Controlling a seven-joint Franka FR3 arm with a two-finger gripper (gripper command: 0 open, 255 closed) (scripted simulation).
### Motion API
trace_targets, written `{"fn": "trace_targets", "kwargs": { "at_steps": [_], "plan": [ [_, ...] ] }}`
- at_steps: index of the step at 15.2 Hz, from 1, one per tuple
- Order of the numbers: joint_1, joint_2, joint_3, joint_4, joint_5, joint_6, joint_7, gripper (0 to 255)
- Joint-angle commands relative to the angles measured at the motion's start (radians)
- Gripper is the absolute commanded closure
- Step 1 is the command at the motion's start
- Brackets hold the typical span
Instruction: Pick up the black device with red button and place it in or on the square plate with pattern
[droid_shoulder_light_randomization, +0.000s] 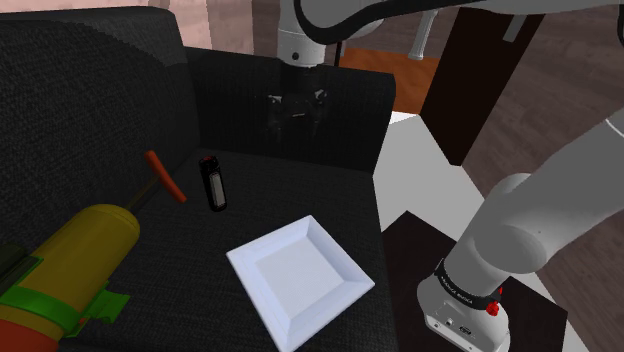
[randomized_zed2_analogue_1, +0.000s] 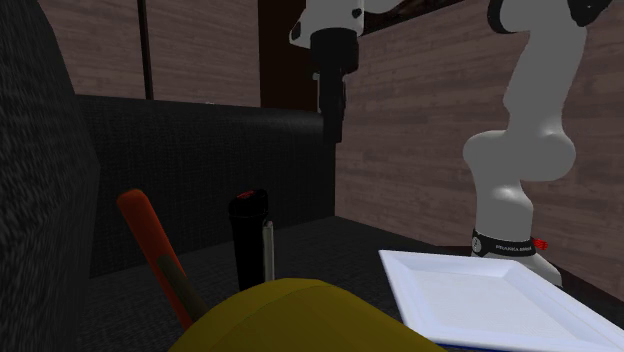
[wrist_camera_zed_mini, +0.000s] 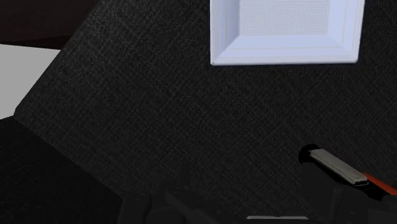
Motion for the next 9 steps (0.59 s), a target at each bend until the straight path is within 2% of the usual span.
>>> {"fn": "trace_targets", "kwargs": {
  "at_steps": [1, 9],
  "plan": [
    [0.003, 0.074, 0.029, 0.065, -0.012, 0.004, 0.050, 0],
    [0.049, 0.402, 0.112, 0.365, -0.118, -0.002, 0.251, 0]
  ]
}}
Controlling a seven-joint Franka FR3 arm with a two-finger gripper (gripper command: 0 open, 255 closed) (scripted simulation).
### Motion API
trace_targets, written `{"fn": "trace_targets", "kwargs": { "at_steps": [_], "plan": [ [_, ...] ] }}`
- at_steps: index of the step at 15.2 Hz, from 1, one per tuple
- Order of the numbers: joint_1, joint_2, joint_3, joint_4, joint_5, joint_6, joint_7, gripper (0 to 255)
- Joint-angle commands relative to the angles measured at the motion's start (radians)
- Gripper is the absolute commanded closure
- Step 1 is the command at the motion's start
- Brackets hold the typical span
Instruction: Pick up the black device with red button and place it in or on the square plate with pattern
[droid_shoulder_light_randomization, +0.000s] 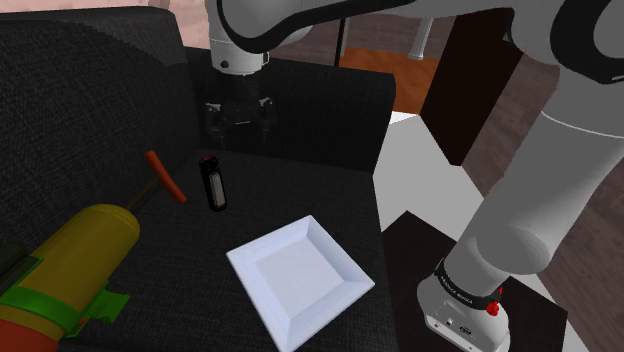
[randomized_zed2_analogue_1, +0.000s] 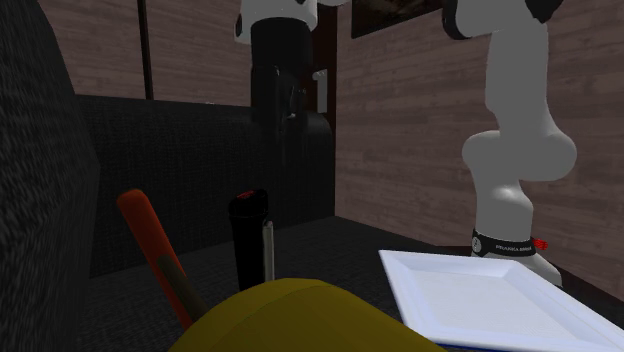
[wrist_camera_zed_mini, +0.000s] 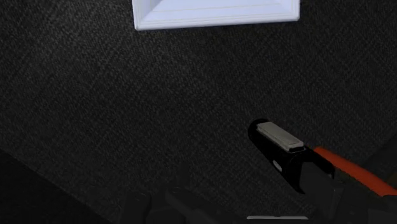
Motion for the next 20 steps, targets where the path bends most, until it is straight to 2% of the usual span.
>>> {"fn": "trace_targets", "kwargs": {
  "at_steps": [1, 5, 13, 20],
  "plan": [
    [0.020, 0.090, 0.014, 0.093, -0.035, -0.014, 0.052, 0],
    [0.081, 0.273, 0.022, 0.299, -0.104, -0.060, 0.137, 0],
    [0.081, 0.283, 0.017, 0.210, -0.110, 0.038, 0.142, 0],
    [0.081, 0.283, 0.017, 0.210, -0.110, 0.038, 0.142, 0]
  ]
}}
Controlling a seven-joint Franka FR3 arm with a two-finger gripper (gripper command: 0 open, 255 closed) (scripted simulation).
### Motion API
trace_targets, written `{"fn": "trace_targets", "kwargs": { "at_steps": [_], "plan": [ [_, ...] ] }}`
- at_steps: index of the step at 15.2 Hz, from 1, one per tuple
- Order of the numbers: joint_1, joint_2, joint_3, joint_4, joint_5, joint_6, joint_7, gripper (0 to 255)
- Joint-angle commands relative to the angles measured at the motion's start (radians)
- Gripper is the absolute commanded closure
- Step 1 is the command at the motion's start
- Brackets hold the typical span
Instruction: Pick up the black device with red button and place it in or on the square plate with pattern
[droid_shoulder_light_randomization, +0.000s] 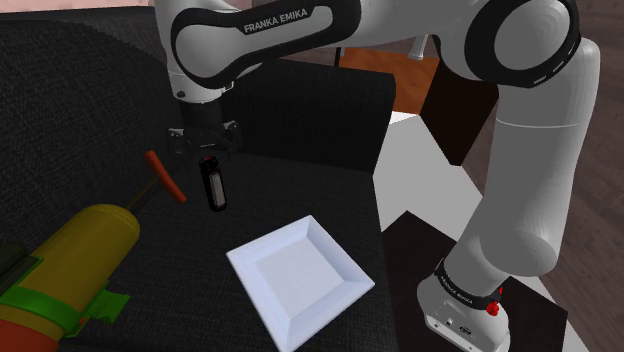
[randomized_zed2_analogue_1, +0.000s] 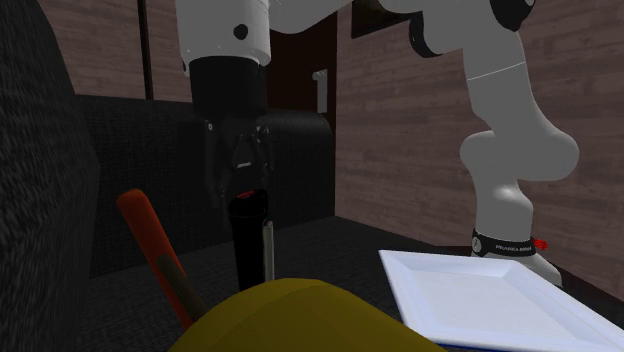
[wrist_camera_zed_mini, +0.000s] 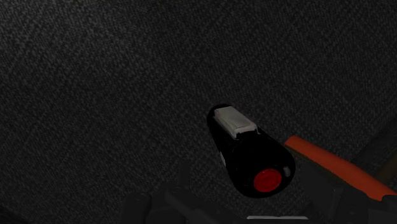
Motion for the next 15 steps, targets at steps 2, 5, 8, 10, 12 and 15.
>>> {"fn": "trace_targets", "kwargs": {
  "at_steps": [2, 5, 8, 10, 12, 15],
  "plan": [
    [0.000, 0.000, 0.000, 0.000, 0.000, 0.000, 0.000, 255],
    [0.000, 0.000, 0.000, 0.000, 0.000, 0.000, 0.000, 255],
    [0.000, 0.000, 0.000, 0.000, 0.000, 0.000, 0.000, 255],
    [0.000, 0.000, 0.000, 0.001, 0.000, 0.000, 0.000, 255],
    [0.000, -0.003, 0.001, 0.010, 0.001, -0.012, -0.001, 255],
    [0.001, -0.009, 0.002, 0.042, 0.005, -0.050, -0.002, 255]
  ]
}}
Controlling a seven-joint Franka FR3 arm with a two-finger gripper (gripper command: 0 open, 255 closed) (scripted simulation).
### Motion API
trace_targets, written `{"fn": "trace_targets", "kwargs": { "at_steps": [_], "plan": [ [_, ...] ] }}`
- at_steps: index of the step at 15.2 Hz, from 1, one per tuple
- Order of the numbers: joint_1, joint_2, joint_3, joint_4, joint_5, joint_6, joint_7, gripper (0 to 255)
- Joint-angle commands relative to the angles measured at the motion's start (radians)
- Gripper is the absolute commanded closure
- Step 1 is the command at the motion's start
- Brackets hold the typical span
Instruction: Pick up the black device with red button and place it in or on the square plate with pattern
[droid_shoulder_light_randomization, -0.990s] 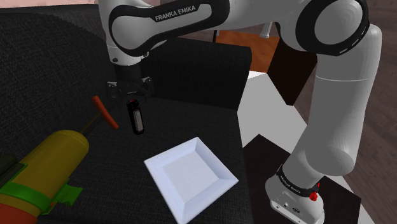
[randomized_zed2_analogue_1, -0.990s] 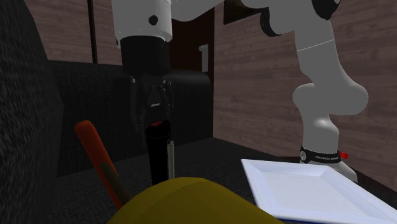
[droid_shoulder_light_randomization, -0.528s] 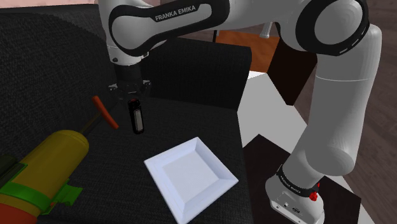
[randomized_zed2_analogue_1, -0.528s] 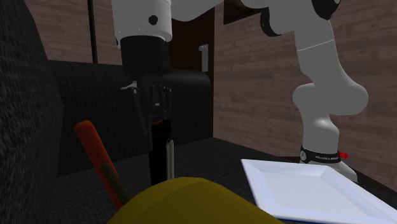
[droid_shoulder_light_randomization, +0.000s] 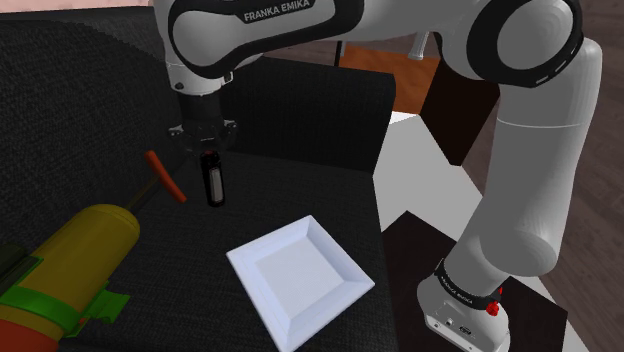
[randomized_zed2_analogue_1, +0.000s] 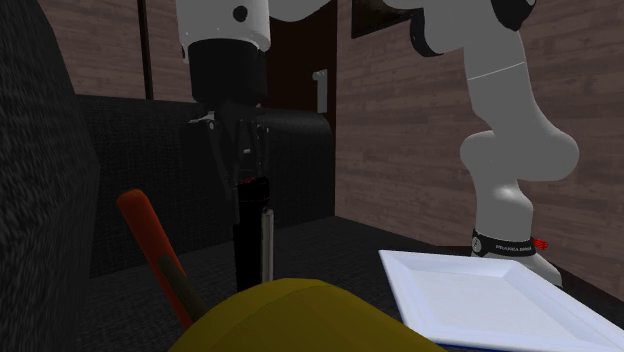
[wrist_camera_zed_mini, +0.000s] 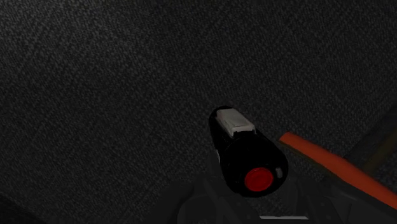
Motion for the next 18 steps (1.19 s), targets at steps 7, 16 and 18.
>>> {"fn": "trace_targets", "kwargs": {
  "at_steps": [7, 16, 18],
  "plan": [
    [0.005, -0.009, 0.004, 0.098, 0.005, -0.106, -0.001, 255],
    [-0.004, -0.094, 0.016, 0.077, 0.039, -0.164, 0.001, 255],
    [-0.015, -0.181, 0.024, -0.021, 0.075, -0.144, -0.001, 255]
  ]
}}
